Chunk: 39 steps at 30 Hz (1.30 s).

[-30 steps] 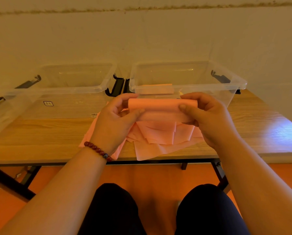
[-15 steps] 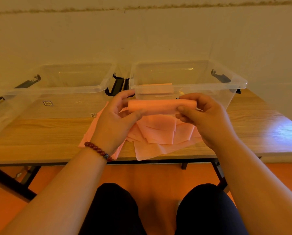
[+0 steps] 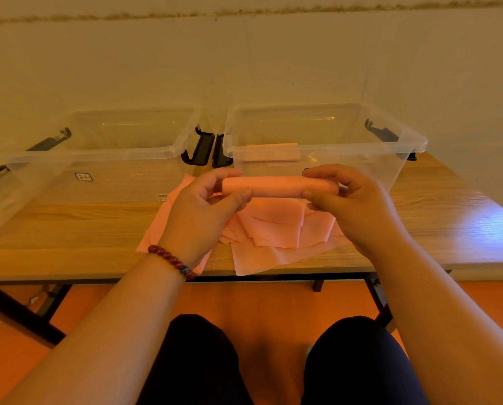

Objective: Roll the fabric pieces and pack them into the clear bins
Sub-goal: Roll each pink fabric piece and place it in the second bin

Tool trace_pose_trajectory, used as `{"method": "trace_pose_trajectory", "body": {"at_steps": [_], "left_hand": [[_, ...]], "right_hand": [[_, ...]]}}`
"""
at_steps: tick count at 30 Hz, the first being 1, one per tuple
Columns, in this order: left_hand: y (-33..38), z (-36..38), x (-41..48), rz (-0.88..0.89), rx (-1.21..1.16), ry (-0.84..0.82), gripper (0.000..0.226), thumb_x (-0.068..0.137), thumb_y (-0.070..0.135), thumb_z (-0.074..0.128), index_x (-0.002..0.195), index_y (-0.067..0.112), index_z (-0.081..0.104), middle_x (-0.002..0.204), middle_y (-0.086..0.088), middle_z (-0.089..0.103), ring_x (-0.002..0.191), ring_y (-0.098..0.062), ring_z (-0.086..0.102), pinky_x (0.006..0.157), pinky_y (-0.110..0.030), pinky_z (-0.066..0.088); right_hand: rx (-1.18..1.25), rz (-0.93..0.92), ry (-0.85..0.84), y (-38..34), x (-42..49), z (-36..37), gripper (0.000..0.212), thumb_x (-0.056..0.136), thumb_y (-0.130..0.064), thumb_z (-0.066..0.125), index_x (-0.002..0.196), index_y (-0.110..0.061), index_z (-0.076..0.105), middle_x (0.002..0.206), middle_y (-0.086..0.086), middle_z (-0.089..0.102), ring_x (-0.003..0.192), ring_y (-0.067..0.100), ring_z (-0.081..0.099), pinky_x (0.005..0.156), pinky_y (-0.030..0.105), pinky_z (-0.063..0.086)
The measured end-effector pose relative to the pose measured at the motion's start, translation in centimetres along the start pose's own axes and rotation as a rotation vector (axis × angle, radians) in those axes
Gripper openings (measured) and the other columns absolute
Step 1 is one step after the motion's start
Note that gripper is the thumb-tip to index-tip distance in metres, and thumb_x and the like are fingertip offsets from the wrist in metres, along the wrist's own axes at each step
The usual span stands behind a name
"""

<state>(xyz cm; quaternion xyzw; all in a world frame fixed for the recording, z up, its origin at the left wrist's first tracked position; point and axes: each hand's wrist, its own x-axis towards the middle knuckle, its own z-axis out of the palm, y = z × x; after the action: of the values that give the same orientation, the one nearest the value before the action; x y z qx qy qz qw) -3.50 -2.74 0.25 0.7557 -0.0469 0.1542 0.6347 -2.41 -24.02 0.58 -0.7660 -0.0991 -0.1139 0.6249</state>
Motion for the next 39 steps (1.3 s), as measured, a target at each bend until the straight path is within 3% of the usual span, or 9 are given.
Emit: {"method": "trace_pose_trajectory", "body": {"at_steps": [4, 9, 15, 18, 20, 25, 28, 36, 39], "left_hand": [[-0.5, -0.5, 0.2, 0.175, 0.281, -0.094, 0.038, 0.083, 0.019, 0.072, 0.112, 0.038, 0.057, 0.113, 0.02, 0.055, 0.1, 0.011, 0.055, 0.08, -0.006, 0.047], [-1.0, -0.8, 0.6, 0.404, 0.545, -0.097, 0.035, 0.087, 0.017, 0.067, 0.12, 0.024, 0.061, 0.105, 0.024, 0.047, 0.099, 0.026, 0.04, 0.081, 0.003, 0.034], [-1.4, -0.8, 0.9, 0.371, 0.539, -0.046, 0.026, 0.09, 0.022, 0.063, 0.113, 0.033, 0.063, 0.103, 0.021, 0.055, 0.095, 0.023, 0.044, 0.078, 0.003, 0.034], [-1.4, -0.9, 1.1, 0.35, 0.532, -0.043, 0.025, 0.09, 0.023, 0.063, 0.114, 0.031, 0.064, 0.103, 0.017, 0.058, 0.093, 0.018, 0.047, 0.078, 0.0, 0.037], [-1.3, -0.9, 1.3, 0.345, 0.53, -0.038, 0.027, 0.089, 0.023, 0.063, 0.115, 0.029, 0.065, 0.103, 0.014, 0.06, 0.092, 0.018, 0.048, 0.076, 0.0, 0.037], [-1.2, -1.3, 1.7, 0.386, 0.569, -0.056, 0.029, 0.089, 0.026, 0.063, 0.118, 0.028, 0.063, 0.1, 0.027, 0.051, 0.095, 0.026, 0.042, 0.076, 0.004, 0.033], [-0.9, -1.6, 2.1, 0.399, 0.598, -0.113, 0.033, 0.09, 0.026, 0.062, 0.123, 0.028, 0.058, 0.106, 0.028, 0.044, 0.098, 0.031, 0.035, 0.077, 0.007, 0.03], [0.3, -3.2, 5.0, 0.489, 0.764, -0.16, 0.038, 0.096, 0.035, 0.051, 0.131, 0.021, 0.054, 0.122, 0.011, 0.048, 0.106, 0.006, 0.037, 0.084, 0.002, 0.026], [0.6, -3.4, 6.5, 0.49, 0.807, -0.147, 0.037, 0.098, 0.034, 0.046, 0.131, 0.019, 0.054, 0.127, 0.004, 0.052, 0.11, 0.001, 0.039, 0.09, -0.01, 0.029]], "right_hand": [[-0.006, -0.004, 0.019, 0.3, 0.0, 0.1, 0.031, 0.081, -0.016, 0.075, 0.089, -0.046, 0.069, 0.088, -0.026, 0.069, 0.08, 0.003, 0.069, 0.088, 0.039, 0.056], [-0.045, -0.001, 0.004, 0.4, 0.1, 0.2, 0.03, 0.081, -0.02, 0.076, 0.09, -0.047, 0.067, 0.098, -0.019, 0.067, 0.094, 0.014, 0.067, 0.09, 0.043, 0.054], [-0.413, -0.218, -0.059, 0.3, 0.6, 0.1, 0.029, 0.083, -0.031, 0.073, 0.108, -0.04, 0.063, 0.114, -0.022, 0.058, 0.104, -0.003, 0.054, 0.085, 0.014, 0.042], [-0.651, -0.392, -0.082, 0.5, 0.8, 0.1, 0.045, 0.083, -0.033, 0.073, 0.126, -0.028, 0.063, 0.127, -0.011, 0.057, 0.121, 0.011, 0.05, 0.099, 0.023, 0.038], [-0.751, -0.471, -0.081, 0.6, 0.8, 0.4, 0.049, 0.084, -0.031, 0.073, 0.131, -0.025, 0.061, 0.13, -0.004, 0.06, 0.123, 0.019, 0.051, 0.099, 0.026, 0.034], [-0.823, -0.655, 0.021, 1.2, 1.3, 1.3, 0.039, 0.084, -0.022, 0.066, 0.122, -0.014, 0.067, 0.11, 0.007, 0.071, 0.1, 0.033, 0.065, 0.082, 0.039, 0.052], [-0.786, -0.674, 0.04, 1.1, 1.5, 1.6, 0.037, 0.084, -0.021, 0.064, 0.12, -0.011, 0.068, 0.106, 0.008, 0.071, 0.096, 0.033, 0.066, 0.077, 0.043, 0.056], [-0.784, -0.681, 0.111, 0.5, 2.8, 1.4, 0.034, 0.087, -0.023, 0.061, 0.115, -0.007, 0.07, 0.1, 0.012, 0.071, 0.091, 0.036, 0.066, 0.076, 0.044, 0.055], [-0.761, -0.664, 0.113, 0.2, 4.1, 1.2, 0.034, 0.086, -0.021, 0.062, 0.115, -0.007, 0.07, 0.102, 0.014, 0.071, 0.094, 0.037, 0.065, 0.079, 0.046, 0.055]]}}
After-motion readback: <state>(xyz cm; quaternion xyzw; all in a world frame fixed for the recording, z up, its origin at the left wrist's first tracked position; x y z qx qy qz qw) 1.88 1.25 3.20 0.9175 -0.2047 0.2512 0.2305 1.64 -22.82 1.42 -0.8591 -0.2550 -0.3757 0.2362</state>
